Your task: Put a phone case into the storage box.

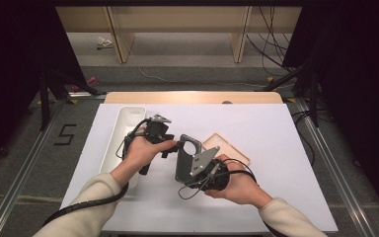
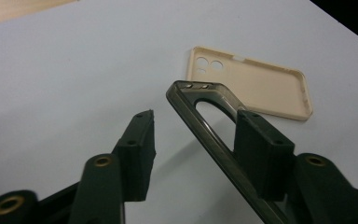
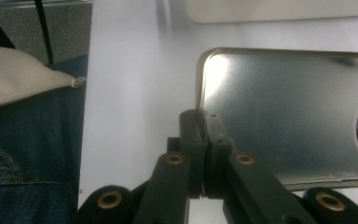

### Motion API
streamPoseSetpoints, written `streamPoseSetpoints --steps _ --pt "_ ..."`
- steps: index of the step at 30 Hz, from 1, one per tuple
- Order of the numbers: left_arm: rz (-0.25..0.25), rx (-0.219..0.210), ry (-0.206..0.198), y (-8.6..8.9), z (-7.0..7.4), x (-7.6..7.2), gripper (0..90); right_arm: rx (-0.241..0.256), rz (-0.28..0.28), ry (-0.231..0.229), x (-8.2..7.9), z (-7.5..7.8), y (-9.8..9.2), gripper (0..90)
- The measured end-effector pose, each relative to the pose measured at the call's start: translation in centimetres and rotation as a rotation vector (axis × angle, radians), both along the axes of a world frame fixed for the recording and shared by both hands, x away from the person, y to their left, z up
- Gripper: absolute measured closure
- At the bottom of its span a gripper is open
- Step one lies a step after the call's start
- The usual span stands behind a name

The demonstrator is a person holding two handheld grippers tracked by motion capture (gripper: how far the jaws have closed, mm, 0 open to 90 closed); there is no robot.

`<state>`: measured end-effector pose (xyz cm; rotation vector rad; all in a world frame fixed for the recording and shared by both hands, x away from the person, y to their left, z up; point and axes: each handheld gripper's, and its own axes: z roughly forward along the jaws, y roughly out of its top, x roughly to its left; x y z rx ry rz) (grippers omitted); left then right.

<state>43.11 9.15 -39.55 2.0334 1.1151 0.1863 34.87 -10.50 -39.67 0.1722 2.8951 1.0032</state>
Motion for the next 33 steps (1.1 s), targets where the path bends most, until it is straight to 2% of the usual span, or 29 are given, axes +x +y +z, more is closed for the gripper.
streamPoseSetpoints --steps 6,14,21,24,26,28,31,33 --pt "0.016 0.006 0.060 -0.2 -0.5 0.7 56.1 -0.011 0.008 -0.005 -0.1 -0.1 0.2 89.6" --pt "0.043 0.000 0.100 -0.5 -0.8 1.1 60.1 -0.006 0.012 -0.012 -0.2 0.1 0.3 89.6" --pt "0.067 -0.031 0.127 -0.7 -0.5 1.1 67.2 -0.011 0.019 -0.011 -0.3 -0.1 0.5 89.6" --pt "0.079 -0.053 0.126 -0.8 -0.1 1.0 72.9 -0.019 0.020 -0.015 -0.3 -0.2 0.6 89.6" --pt "0.087 -0.051 0.115 -0.8 0.2 0.9 77.9 -0.028 0.022 -0.017 -0.3 -0.4 0.6 89.6" --pt "0.104 -0.069 0.107 -0.7 0.5 0.8 89.7 -0.036 0.021 -0.020 -0.2 -0.6 0.6 89.7" --pt "0.099 -0.069 0.101 -0.7 0.6 0.9 88.8 -0.039 0.024 -0.025 -0.2 -0.6 0.7 89.7" --pt "0.097 -0.069 0.098 -0.7 0.5 0.9 83.2 -0.041 0.022 -0.031 -0.2 -0.4 0.8 89.8"
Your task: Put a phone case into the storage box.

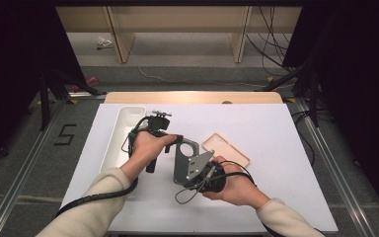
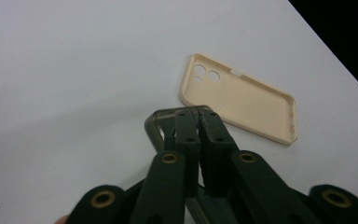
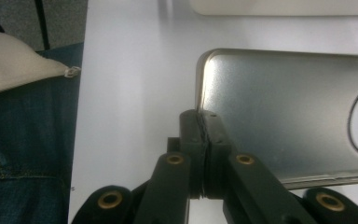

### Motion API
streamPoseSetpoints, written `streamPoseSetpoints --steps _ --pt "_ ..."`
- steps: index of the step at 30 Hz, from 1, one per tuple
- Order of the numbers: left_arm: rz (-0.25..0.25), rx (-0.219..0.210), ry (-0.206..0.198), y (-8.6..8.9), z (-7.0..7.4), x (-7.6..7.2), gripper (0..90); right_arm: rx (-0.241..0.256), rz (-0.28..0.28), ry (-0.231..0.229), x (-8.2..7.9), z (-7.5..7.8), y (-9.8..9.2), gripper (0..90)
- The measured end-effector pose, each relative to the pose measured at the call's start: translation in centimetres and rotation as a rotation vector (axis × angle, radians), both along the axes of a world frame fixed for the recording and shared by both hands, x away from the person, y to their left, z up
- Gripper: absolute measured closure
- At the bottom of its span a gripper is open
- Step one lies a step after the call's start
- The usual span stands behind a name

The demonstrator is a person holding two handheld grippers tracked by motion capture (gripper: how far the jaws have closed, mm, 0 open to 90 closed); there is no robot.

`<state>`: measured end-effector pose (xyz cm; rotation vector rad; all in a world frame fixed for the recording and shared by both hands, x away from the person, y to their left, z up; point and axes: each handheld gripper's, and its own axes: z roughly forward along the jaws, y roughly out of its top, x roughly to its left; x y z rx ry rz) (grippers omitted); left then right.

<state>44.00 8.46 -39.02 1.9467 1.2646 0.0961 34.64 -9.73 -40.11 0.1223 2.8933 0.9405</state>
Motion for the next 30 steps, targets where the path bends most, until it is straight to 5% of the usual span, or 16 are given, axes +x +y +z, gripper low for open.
streamPoseSetpoints --steps 6,10,18,20,30 --pt "0.018 0.034 -0.015 0.1 0.4 -0.1 55.0 -0.003 -0.015 -0.012 0.2 0.0 -0.2 89.8" --pt "0.017 0.043 0.019 0.2 0.1 0.2 48.6 0.000 -0.011 -0.021 0.0 0.1 0.0 89.8" --pt "0.022 0.034 0.093 -0.2 -1.0 0.6 57.7 -0.008 0.008 -0.034 -0.3 0.2 0.2 89.8" --pt "0.039 0.019 0.079 -0.2 -0.9 0.7 68.9 -0.010 0.007 -0.033 -0.3 0.2 0.2 89.8" --pt "0.034 -0.066 0.047 -1.2 0.8 0.1 80.1 -0.039 0.002 -0.038 0.1 -0.7 0.3 89.7"
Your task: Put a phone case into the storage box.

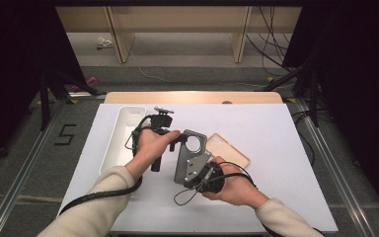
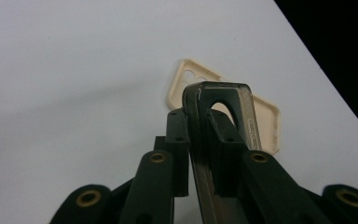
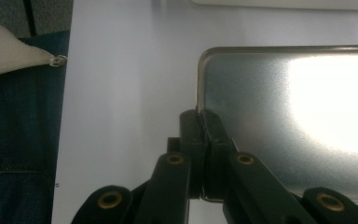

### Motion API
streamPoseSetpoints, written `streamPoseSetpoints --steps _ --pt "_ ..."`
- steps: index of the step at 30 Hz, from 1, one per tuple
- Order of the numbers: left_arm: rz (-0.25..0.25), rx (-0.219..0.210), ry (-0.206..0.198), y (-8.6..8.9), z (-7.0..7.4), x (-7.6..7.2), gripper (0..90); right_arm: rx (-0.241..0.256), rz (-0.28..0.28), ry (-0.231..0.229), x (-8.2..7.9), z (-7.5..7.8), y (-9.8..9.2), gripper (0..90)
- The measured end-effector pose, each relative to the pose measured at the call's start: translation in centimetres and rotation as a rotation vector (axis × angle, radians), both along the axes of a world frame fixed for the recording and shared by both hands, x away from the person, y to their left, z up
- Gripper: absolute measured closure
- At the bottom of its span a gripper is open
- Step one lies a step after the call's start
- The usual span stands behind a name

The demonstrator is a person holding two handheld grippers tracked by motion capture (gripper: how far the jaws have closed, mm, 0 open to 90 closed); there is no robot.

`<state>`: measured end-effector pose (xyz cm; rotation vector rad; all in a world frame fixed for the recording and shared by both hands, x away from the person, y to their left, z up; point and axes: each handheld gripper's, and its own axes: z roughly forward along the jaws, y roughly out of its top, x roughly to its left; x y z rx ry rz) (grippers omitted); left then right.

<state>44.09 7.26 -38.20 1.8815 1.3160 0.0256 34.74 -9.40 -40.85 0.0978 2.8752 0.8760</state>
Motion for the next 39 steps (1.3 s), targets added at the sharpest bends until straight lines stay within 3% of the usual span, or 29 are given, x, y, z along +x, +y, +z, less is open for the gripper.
streamPoseSetpoints --steps 10,13,17,25,33,39 --pt "-0.077 -0.013 -0.118 -1.3 1.3 -1.2 82.2 -0.020 -0.026 -0.014 0.3 -0.8 0.1 87.6" --pt "-0.086 0.028 -0.186 -1.3 1.6 -1.3 82.2 -0.010 -0.037 -0.025 0.4 -0.8 -0.1 80.7" --pt "-0.079 0.017 -0.225 -0.7 1.9 -1.1 82.2 0.030 -0.072 -0.036 0.7 -0.9 -0.4 61.1" --pt "-0.056 0.025 -0.325 0.9 2.1 -0.9 82.1 0.094 -0.153 -0.053 1.2 -0.8 -1.2 36.9" --pt "-0.043 0.003 -0.414 2.8 2.4 -0.6 82.0 0.195 -0.250 -0.078 1.8 -0.5 -2.4 24.3" --pt "-0.043 -0.020 -0.471 4.3 2.8 -0.5 82.0 0.272 -0.326 -0.075 2.2 -0.5 -3.3 21.9"
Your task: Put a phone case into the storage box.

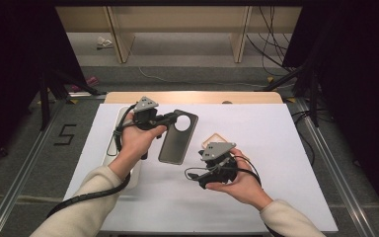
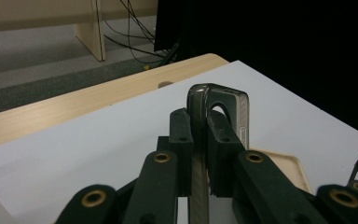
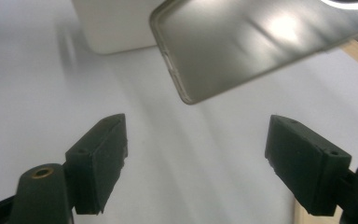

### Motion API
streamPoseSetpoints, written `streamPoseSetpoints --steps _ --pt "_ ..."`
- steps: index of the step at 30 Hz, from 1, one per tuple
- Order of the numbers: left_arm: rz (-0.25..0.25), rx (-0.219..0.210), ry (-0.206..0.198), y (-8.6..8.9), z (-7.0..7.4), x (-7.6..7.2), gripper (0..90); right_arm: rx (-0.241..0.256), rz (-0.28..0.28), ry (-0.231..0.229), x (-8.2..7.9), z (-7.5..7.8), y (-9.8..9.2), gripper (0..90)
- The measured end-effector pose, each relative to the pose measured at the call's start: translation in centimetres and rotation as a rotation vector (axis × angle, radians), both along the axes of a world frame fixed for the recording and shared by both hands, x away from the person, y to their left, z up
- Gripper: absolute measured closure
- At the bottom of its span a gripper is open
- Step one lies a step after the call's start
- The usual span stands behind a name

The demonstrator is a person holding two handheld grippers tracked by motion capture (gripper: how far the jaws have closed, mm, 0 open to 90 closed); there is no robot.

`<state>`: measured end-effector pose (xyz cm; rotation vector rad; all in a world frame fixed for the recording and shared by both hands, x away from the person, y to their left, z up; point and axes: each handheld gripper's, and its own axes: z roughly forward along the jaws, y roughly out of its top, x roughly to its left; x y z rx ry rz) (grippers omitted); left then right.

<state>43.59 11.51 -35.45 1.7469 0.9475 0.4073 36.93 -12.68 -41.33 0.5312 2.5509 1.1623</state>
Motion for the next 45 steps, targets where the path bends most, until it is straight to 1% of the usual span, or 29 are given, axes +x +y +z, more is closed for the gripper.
streamPoseSetpoints --steps 4,11,13,15,18,19,23,29,33,36,41,45 --pt "-0.001 -0.009 -0.032 0.8 0.3 0.1 82.0 0.033 -0.035 0.019 0.2 0.0 -0.6 20.5" --pt "-0.002 -0.031 -0.082 1.8 1.0 0.2 82.0 0.062 -0.066 0.003 0.3 0.1 -1.4 18.6" --pt "0.000 -0.049 -0.092 2.0 1.2 0.2 82.0 0.064 -0.072 -0.003 0.3 0.2 -1.5 18.4" --pt "-0.005 -0.057 -0.106 2.2 1.3 0.2 82.0 0.074 -0.078 -0.015 0.4 0.2 -1.8 18.4" --pt "-0.006 -0.059 -0.125 2.6 1.5 0.3 82.0 0.088 -0.095 -0.015 0.4 0.1 -2.1 17.4" --pt "-0.004 -0.061 -0.128 2.7 1.6 0.3 82.0 0.093 -0.100 -0.005 0.4 0.1 -2.2 17.1" --pt "0.003 -0.058 -0.151 3.2 1.8 0.4 82.0 0.106 -0.110 -0.004 0.4 0.1 -2.5 16.9" --pt "0.003 -0.071 -0.187 3.9 2.1 0.6 82.0 0.115 -0.117 0.002 0.4 0.1 -2.6 16.9" --pt "0.014 -0.083 -0.202 4.4 2.2 0.7 82.0 0.118 -0.117 0.007 0.3 0.1 -2.7 16.9" --pt "0.026 -0.091 -0.208 4.9 2.2 0.9 82.0 0.126 -0.121 0.009 0.4 0.0 -2.8 16.9" --pt "0.038 -0.088 -0.239 6.0 2.2 1.4 82.0 0.136 -0.127 0.013 0.4 0.1 -3.0 16.9" --pt "0.043 -0.097 -0.259 6.7 2.3 1.6 82.0 0.141 -0.130 0.011 0.4 0.1 -3.0 16.9"
